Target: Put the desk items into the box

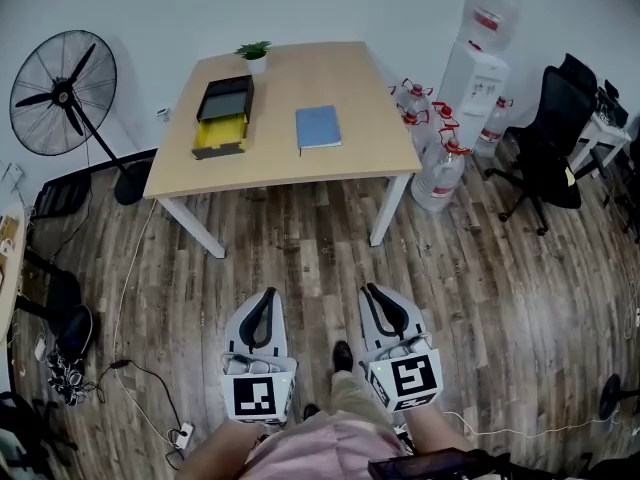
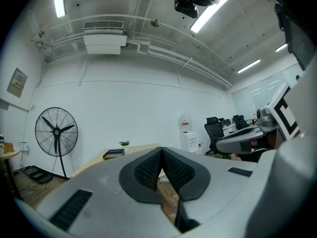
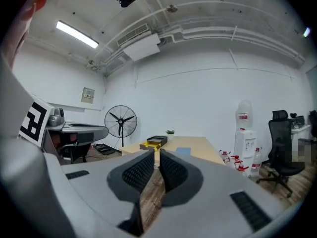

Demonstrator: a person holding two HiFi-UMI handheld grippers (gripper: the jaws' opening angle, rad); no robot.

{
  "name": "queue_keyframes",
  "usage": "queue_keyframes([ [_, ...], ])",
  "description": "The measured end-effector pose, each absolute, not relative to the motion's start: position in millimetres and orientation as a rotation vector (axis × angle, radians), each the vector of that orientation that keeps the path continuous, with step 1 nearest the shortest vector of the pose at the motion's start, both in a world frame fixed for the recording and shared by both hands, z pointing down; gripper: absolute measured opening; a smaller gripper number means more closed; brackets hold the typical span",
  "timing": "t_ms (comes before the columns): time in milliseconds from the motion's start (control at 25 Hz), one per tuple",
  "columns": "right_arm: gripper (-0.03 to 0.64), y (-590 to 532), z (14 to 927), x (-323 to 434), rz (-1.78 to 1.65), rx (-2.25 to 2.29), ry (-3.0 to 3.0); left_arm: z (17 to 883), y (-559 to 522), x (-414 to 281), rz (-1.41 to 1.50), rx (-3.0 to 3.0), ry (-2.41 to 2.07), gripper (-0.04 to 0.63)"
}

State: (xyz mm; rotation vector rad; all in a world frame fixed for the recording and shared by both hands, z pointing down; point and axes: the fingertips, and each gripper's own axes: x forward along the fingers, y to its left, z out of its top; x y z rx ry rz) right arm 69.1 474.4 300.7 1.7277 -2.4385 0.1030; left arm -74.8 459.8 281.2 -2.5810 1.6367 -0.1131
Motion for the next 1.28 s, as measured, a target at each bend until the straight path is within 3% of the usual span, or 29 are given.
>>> queue_keyframes([
  [480,0.032,337.7,302.1,128.7,0.15,1.686,-2.507,265.4,332.9,-5.2,-0.17,-2.556,1.618,0.01],
  [1280,0.029,156.4,328.8,118.6,0.179,1.59,-2.458,304.5,151.8,-21.1,-0.19,-2.612,1.736,0.009],
])
